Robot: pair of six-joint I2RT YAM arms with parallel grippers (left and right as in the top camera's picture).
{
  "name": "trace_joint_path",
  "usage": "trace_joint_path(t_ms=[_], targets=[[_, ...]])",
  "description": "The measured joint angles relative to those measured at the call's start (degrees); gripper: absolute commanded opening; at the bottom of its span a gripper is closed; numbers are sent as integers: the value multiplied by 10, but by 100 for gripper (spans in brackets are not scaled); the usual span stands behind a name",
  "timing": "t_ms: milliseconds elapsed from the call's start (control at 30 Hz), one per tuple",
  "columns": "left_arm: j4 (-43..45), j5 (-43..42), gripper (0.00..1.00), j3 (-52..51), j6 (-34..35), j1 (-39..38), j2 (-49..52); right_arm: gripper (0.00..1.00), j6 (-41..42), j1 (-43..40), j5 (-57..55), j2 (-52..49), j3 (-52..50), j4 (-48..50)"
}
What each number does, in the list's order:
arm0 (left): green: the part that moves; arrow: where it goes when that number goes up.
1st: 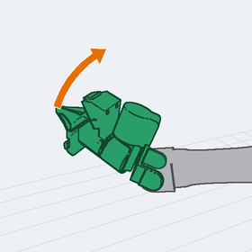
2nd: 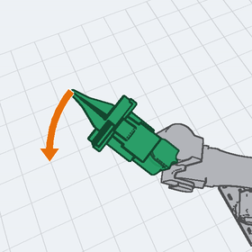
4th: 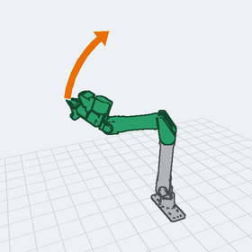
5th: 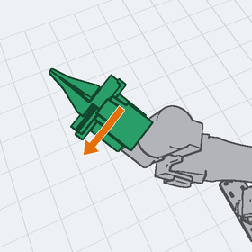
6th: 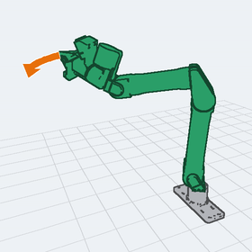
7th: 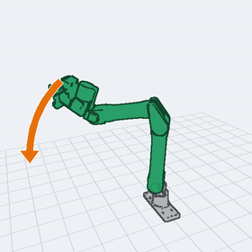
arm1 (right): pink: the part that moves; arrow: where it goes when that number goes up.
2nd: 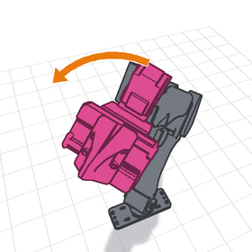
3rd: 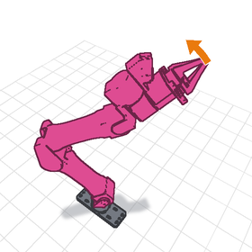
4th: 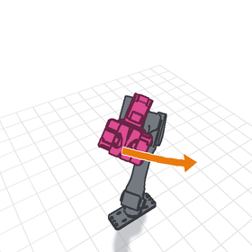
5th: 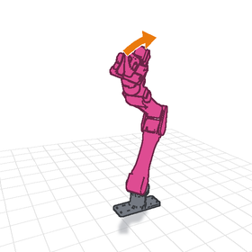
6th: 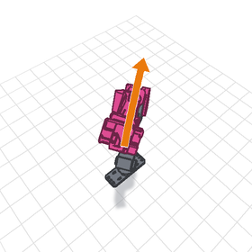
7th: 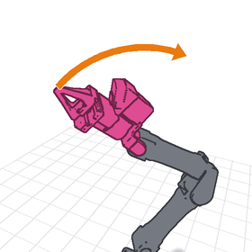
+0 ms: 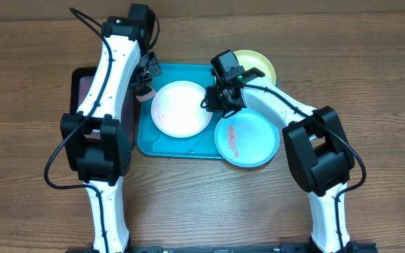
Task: Clean dirty plates on tray and stack at the side
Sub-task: 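Scrub the white plate again with the sponge in the left gripper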
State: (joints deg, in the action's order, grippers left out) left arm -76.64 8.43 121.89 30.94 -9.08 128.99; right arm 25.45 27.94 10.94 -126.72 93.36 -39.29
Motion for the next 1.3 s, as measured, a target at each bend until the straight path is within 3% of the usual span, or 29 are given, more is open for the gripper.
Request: trace_joint_path(t_ms=[267,533,767,1133,1300], targets=[[43,-5,4,-33,-10,-25,0,4,75,19,-27,0,1,0],[141,-42,4,-123,-62,-49,0,4,86,33,-43,0,1,0],[168,-30,4,-181,-107,-49,0,4,88,33,-43,0,1,-2],[139,-71,4,-184,-342,-48,0,4,88,33,-43,0,3,-7],[209,-96,4,-186,-322,-47,0,4,89,33,-43,0,3,-8]])
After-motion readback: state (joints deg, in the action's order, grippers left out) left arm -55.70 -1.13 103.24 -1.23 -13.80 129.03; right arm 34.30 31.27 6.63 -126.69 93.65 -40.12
